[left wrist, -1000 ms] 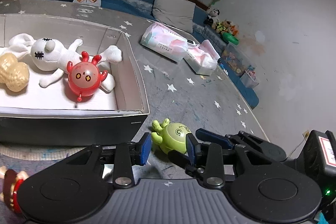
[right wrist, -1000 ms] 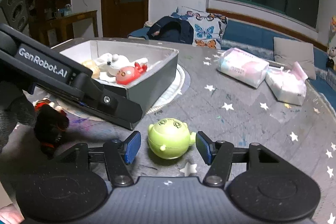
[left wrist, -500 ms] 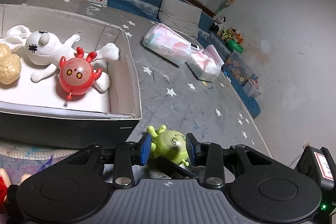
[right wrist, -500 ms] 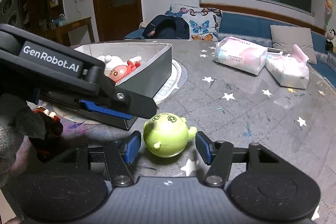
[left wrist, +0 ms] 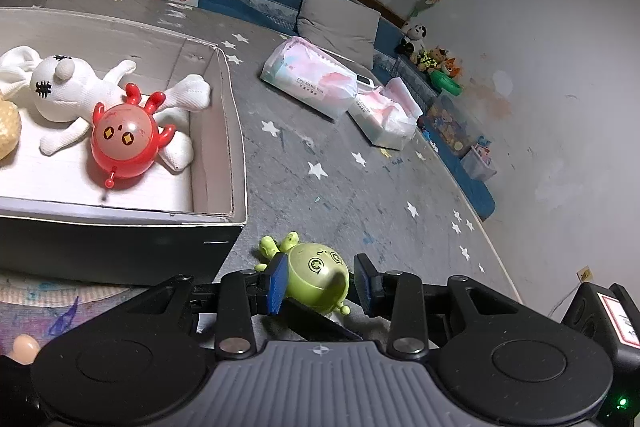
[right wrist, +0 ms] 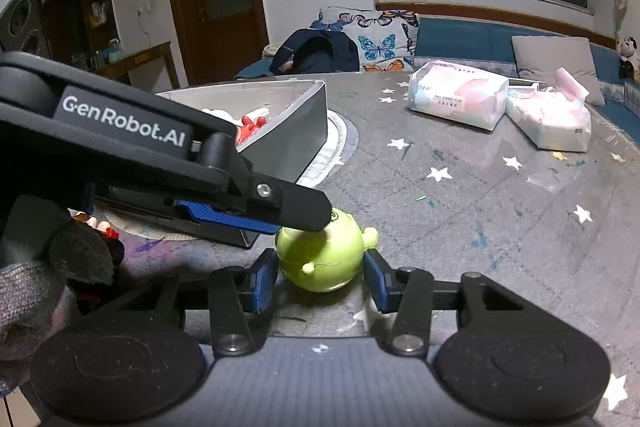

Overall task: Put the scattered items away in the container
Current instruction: 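Close both tools on the green alien toy and lift it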

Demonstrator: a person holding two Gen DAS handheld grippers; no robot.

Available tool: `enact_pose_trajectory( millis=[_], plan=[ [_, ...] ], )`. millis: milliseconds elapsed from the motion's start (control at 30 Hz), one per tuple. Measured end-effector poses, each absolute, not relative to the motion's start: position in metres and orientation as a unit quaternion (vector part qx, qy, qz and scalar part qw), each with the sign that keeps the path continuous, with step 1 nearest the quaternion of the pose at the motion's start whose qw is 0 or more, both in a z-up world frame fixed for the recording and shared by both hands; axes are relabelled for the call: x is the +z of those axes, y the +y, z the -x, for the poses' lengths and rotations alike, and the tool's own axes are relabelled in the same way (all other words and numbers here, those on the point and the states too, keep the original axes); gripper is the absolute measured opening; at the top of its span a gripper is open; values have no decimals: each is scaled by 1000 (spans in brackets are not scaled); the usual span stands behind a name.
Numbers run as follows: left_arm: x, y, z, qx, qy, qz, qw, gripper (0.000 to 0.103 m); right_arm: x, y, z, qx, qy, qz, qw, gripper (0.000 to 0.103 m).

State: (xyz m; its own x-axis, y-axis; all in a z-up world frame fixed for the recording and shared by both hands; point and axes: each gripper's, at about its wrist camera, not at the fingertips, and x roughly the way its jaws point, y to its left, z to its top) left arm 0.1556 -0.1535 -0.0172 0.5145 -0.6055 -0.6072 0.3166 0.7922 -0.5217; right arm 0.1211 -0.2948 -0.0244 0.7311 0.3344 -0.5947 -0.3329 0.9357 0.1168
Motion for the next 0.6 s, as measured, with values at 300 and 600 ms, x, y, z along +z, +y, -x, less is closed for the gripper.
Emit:
enact_pose_trajectory(
  millis=[300,600],
  plan=[
    [-16,-150,-152,-282,419,171,846,38,-23,-295,-111,186,319,-3,929,47],
    [-15,-146,-142,-299,439,154,833,38,-21,-297,-91,204,317,-3,926,47]
  ],
)
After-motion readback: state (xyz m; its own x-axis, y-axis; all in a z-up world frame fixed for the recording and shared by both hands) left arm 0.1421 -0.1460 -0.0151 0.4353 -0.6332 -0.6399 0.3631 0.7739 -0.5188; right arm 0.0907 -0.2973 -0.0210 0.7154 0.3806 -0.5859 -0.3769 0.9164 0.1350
